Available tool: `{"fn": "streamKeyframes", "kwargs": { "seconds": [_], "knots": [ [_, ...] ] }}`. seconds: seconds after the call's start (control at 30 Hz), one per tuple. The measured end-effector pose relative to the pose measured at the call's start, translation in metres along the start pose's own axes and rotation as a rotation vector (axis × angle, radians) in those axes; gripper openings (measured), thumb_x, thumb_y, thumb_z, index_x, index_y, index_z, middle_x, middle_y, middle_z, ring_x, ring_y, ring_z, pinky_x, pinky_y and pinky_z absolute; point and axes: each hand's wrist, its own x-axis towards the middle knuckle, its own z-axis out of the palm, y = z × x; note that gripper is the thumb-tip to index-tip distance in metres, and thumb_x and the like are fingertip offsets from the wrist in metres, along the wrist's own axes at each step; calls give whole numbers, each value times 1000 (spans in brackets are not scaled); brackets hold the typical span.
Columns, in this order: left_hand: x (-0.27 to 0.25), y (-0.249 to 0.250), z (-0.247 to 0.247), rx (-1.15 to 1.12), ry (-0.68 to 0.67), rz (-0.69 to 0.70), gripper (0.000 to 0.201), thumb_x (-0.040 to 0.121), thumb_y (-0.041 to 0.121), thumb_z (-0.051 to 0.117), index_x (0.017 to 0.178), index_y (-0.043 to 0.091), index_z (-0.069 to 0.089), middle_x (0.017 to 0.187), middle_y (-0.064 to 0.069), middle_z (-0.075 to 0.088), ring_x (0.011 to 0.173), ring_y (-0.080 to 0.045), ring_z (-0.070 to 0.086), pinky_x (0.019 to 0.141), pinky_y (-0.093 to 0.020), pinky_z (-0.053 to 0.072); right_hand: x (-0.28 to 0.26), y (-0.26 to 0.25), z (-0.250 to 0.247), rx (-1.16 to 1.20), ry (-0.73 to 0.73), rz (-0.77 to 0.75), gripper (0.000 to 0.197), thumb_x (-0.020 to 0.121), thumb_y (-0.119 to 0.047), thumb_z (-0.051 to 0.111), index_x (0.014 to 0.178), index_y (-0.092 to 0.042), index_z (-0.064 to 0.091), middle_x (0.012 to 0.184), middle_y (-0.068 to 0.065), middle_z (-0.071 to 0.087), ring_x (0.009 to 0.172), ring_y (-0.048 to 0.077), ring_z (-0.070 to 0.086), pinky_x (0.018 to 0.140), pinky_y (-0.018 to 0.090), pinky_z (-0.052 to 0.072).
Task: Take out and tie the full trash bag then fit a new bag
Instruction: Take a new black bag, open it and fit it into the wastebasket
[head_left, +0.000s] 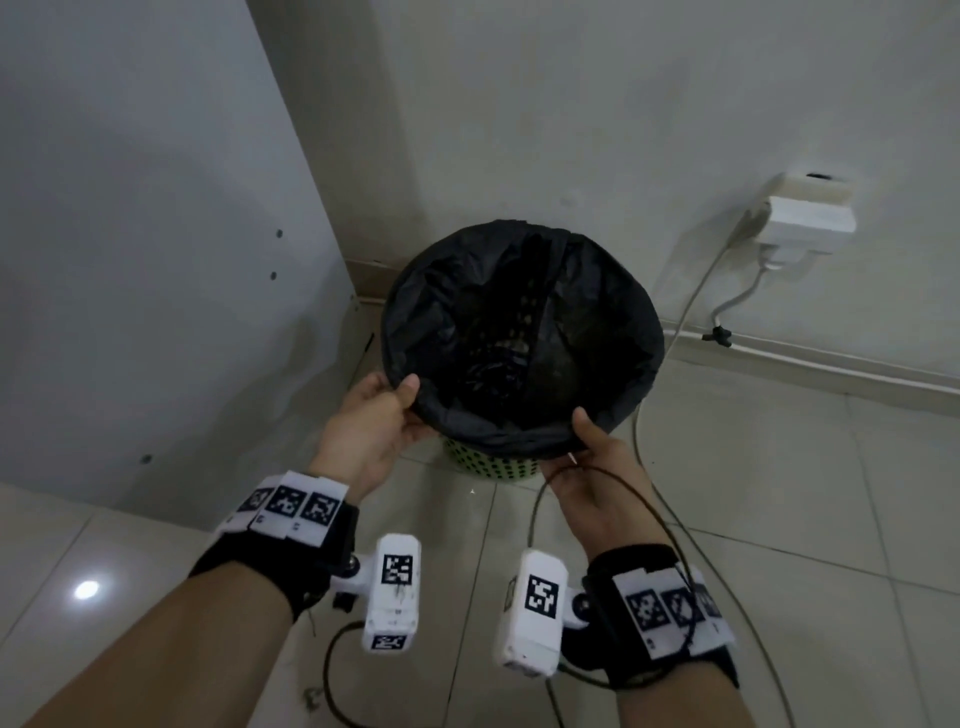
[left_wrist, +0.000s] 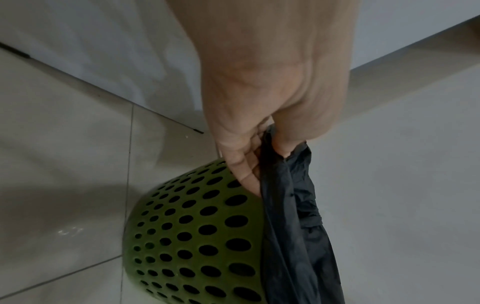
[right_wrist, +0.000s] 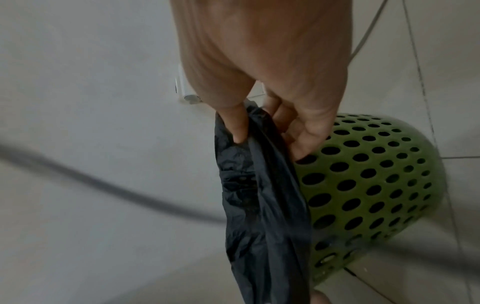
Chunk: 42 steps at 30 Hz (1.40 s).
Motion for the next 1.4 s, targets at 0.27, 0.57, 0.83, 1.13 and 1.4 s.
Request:
{"fn": "streamKeyframes", "kwargs": {
  "seconds": [0.27,0.57,0.83,1.13,1.4],
  "knots": [
    [-33,-14,12,-30,-182,-194,35,96,25,60,126,7,62,114,-13,72,94,-29,70,71,-45,61,-9,27,11,-33,-109,25,46,92,-9,63,137,-8,55,128,18,67,105,30,71,81,37,61],
    [-18,-13,6,-107,-41,-112,10,100,6,52,109,9,54,124,-21,65,90,-31,70,70,-41,60,-2,8,1,30,-91,-1,45,94,-18,62,136,-2,56,132,19,64,105,27,66,99,40,49],
    [-30,-18,11,-158,-87,-156,25,102,15,49,123,9,59,119,-15,68,103,-29,67,80,-43,60,-9,32,10,-72,-23,13,9,92,-9,66,101,-10,67,99,11,73,88,23,69,72,34,57],
    [-18,-13,-3,-117,-45,-77,28,99,2,50,126,7,57,120,-16,69,100,-30,70,73,-39,63,-12,13,5,-33,-88,91,12,92,2,56,90,-8,63,87,8,71,80,21,69,95,37,52],
    [-13,-2,-14,-48,-30,-66,22,100,4,50,120,9,57,105,-12,72,80,-22,73,56,-33,61,-11,-7,6,78,-30,113,23,95,-14,61,116,-4,65,101,15,76,88,28,75,71,39,63]
  ]
}}
